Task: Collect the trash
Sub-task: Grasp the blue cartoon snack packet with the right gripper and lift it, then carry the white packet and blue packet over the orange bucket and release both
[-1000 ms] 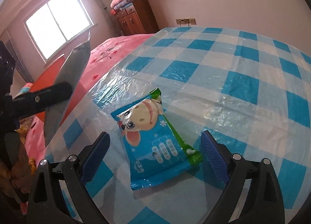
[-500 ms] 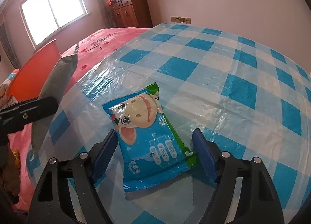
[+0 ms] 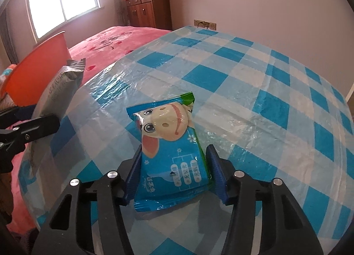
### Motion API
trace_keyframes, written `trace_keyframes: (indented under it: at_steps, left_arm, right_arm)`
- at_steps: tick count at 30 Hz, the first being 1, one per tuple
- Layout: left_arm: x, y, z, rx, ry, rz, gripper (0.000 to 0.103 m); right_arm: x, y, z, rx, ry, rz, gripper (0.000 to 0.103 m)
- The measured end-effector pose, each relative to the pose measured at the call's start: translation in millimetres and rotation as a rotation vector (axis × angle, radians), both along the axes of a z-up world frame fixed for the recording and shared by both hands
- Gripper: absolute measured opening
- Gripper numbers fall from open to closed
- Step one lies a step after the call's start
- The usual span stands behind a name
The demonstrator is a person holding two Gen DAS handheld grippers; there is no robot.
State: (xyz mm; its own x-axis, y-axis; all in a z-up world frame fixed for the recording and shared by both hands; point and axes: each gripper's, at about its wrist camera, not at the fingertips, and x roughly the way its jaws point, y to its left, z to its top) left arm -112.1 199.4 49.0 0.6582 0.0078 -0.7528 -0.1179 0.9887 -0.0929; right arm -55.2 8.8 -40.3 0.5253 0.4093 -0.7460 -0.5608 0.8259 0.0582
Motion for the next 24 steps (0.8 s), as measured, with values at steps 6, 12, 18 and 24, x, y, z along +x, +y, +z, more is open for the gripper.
trace_keyframes:
  at_steps: [6,12,18,24]
  left_arm:
    - [-6.7,7.9,-0.5,0.0,-0.011,0.004,0.078]
    - [-12.6,9.6,-1.2,0.008,-0.022,-0.001,0.079]
    - [-14.7,5.5,3.4,0.02,-0.041,-0.012,0.079]
    - [-19.0,5.1,11.0,0.034,-0.071,-0.016,0.079]
  right_arm:
    - [-7.7,1.2,0.1,-0.011,-0.008,-0.013,0.047]
    - [-16.3,-4.1,1.1,-0.009,-0.017,-0.048,0.044]
    - [-25.5,-12.1,2.2,-0.006,-0.024,-0.08,0.042]
    - [-32.1,-19.0,8.7,0.0,-0.035,-0.104,0.041]
